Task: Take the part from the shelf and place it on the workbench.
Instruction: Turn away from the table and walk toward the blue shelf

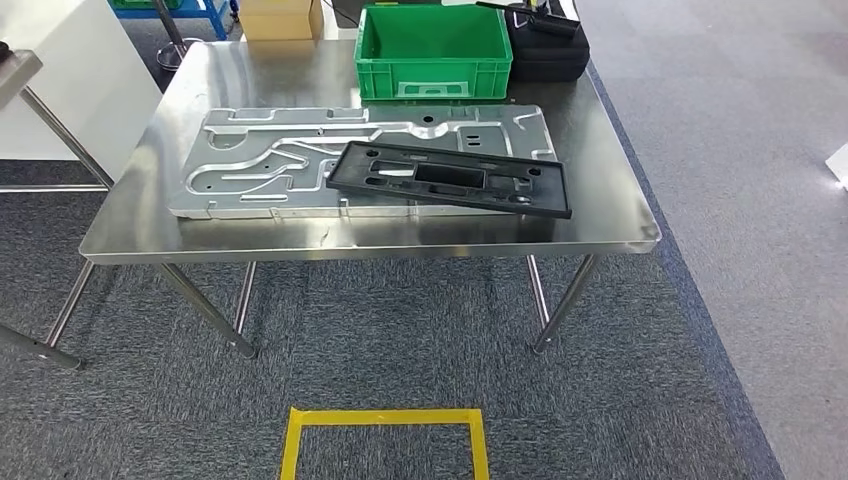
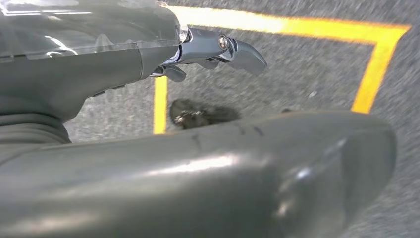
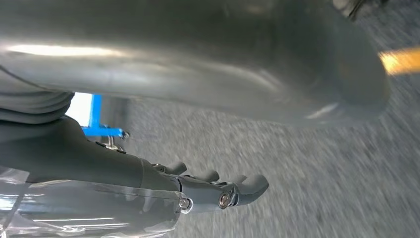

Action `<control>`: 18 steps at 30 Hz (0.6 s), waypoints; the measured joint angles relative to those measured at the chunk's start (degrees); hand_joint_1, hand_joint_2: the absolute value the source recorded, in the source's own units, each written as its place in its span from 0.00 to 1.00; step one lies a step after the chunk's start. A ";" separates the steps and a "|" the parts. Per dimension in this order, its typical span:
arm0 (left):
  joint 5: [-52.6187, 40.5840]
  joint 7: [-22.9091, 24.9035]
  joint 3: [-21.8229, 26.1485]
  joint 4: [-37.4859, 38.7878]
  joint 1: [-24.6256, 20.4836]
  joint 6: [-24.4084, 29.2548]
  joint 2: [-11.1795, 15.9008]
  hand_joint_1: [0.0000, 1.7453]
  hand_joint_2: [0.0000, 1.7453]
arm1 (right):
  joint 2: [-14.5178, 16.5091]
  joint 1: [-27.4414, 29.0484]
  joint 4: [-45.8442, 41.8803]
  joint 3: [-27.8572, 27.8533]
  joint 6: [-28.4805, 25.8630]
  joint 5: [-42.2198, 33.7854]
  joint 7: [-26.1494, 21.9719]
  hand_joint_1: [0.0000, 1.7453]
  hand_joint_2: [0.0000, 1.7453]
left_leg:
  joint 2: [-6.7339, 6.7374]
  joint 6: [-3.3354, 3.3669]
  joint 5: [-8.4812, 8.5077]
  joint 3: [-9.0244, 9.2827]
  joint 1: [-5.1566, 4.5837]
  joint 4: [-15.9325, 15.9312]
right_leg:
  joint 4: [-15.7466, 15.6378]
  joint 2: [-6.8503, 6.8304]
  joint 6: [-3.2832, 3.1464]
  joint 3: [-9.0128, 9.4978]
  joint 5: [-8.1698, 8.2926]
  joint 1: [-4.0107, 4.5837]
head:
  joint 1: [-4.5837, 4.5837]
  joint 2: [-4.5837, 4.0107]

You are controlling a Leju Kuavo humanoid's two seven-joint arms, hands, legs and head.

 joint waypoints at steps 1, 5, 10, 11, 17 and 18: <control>-0.27 0.02 -0.21 0.01 -0.07 0.13 -0.22 0.00 0.00 | 0.19 -0.21 0.38 0.03 0.37 0.14 0.01 0.00 0.00 | 0.06 -0.32 0.44 -1.10 0.21 0.55 | -0.77 -0.02 0.35 1.57 1.65 -0.32 | 0.01 0.00; -0.90 0.05 -0.97 0.02 -0.56 0.60 -0.63 0.00 0.00 | 0.91 -1.34 1.28 0.09 0.48 -0.09 -1.99 0.00 0.00 | 0.04 -1.82 1.39 -4.73 0.53 3.62 | -14.53 0.16 1.04 11.90 2.42 -1.12 | -0.01 0.00; -1.55 -0.48 -1.39 0.02 -0.67 0.64 -0.55 0.00 0.00 | 1.91 -1.83 1.92 0.09 -0.87 -1.25 -5.35 0.00 0.00 | -0.17 -3.57 0.80 -6.36 0.90 5.33 | -15.80 -0.16 -1.81 10.63 3.08 -0.62 | -0.17 0.00; -1.76 -0.67 -1.51 0.02 -0.61 0.60 -0.51 0.00 0.00 | 2.02 -1.88 2.00 -0.02 -1.02 -2.03 -5.62 0.00 0.00 | -0.21 -3.74 -1.74 -7.18 0.97 7.36 | -15.79 -0.23 -2.31 9.71 3.78 -0.58 | -0.25 0.00; -2.15 -2.32 -2.29 0.02 -1.01 0.00 -0.05 0.00 0.00 | 2.96 -2.20 2.54 -2.76 0.20 -6.92 -5.60 0.00 0.00 | -0.56 -2.72 -6.97 -5.33 0.59 17.90 | -15.36 0.68 -2.98 4.21 7.81 0.68 | -0.41 0.00; -2.09 -2.49 -2.31 0.02 -1.08 -0.13 0.10 0.00 0.00 | 3.13 -2.30 2.63 -3.05 0.34 -7.13 -5.59 0.00 0.00 | -1.19 -1.96 -5.66 -2.39 0.29 14.61 | -15.28 1.09 -2.97 3.48 8.45 0.81 | -0.41 0.00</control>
